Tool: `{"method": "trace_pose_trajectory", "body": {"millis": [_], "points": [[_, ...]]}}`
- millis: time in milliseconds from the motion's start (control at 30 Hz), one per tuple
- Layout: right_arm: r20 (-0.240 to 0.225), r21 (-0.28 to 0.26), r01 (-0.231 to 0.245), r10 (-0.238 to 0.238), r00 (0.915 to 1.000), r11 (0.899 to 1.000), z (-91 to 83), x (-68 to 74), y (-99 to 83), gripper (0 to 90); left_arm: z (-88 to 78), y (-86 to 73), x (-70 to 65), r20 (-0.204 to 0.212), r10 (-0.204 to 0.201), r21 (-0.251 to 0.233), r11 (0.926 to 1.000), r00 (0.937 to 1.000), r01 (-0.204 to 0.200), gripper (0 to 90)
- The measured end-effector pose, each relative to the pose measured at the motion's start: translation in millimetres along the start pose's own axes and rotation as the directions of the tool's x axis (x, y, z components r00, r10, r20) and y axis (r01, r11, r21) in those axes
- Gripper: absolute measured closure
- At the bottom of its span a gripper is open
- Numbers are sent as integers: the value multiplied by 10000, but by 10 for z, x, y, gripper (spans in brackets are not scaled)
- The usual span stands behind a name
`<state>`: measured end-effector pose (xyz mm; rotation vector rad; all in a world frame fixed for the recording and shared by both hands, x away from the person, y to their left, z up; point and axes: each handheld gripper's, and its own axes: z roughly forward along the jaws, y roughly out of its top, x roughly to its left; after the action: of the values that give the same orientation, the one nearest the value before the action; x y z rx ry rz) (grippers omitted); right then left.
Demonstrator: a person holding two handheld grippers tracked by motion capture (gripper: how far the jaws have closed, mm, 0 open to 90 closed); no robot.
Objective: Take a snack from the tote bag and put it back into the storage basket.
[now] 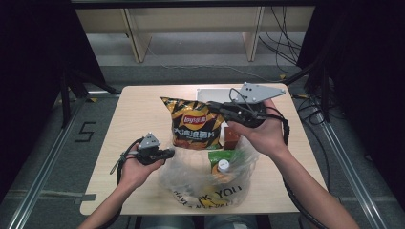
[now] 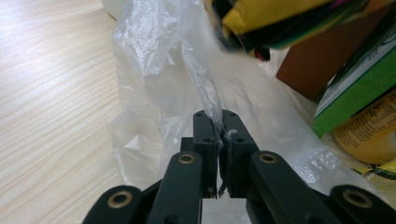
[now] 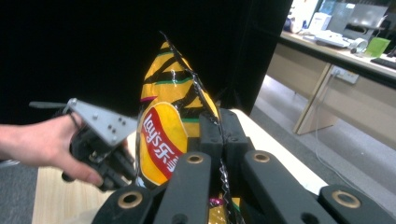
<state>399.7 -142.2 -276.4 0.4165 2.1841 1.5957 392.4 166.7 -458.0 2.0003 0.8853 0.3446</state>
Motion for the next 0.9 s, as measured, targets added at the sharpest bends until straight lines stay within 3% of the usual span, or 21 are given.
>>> {"method": "trace_pose_trajectory", "body": {"millis": [233,367,400,467,567,600,633,767,833,867,900], "points": [[134,-403,-167,172,9998,9990,-24,-37,118,900,22,-14,-48,16,156,129,9998,9999,-156,839],[225,-538,-15,27,9997,9986,-30,-59,159,900,31,-16,-43,-30,302,294,9991,9995,-301,838],[205,-545,-248,259,9995,9982,-36,-40,166,900,41,-19,-55,1,213,244,9995,9998,-213,838],[185,-659,-150,163,9997,9977,-44,-53,191,900,46,-22,-59,8,433,409,9982,9991,-433,836],[280,-856,-45,69,9996,9963,-59,-58,231,900,68,-28,-87,22,504,463,9977,9987,-505,834],[196,-813,-208,225,9996,9965,-68,-52,242,900,81,-34,-94,-69,531,372,9979,9986,-528,834],[253,-892,-40,63,9997,9960,-71,-68,256,900,88,-35,-97,-46,547,389,9978,9985,-545,835],[241,-976,-262,286,9993,9949,-85,-76,294,900,109,-47,-115,2,620,548,9966,9981,-619,835],[363,-1106,-102,143,9992,9938,-92,-90,315,900,121,-56,-121,40,705,632,9955,9975,-706,834],[256,-1036,-307,335,9991,9941,-100,-79,324,900,130,-61,-130,-9,703,571,9959,9975,-701,834],[375,-1127,-113,156,9992,9936,-102,-92,335,900,135,-64,-133,35,670,588,9960,9977,-671,834]]}}
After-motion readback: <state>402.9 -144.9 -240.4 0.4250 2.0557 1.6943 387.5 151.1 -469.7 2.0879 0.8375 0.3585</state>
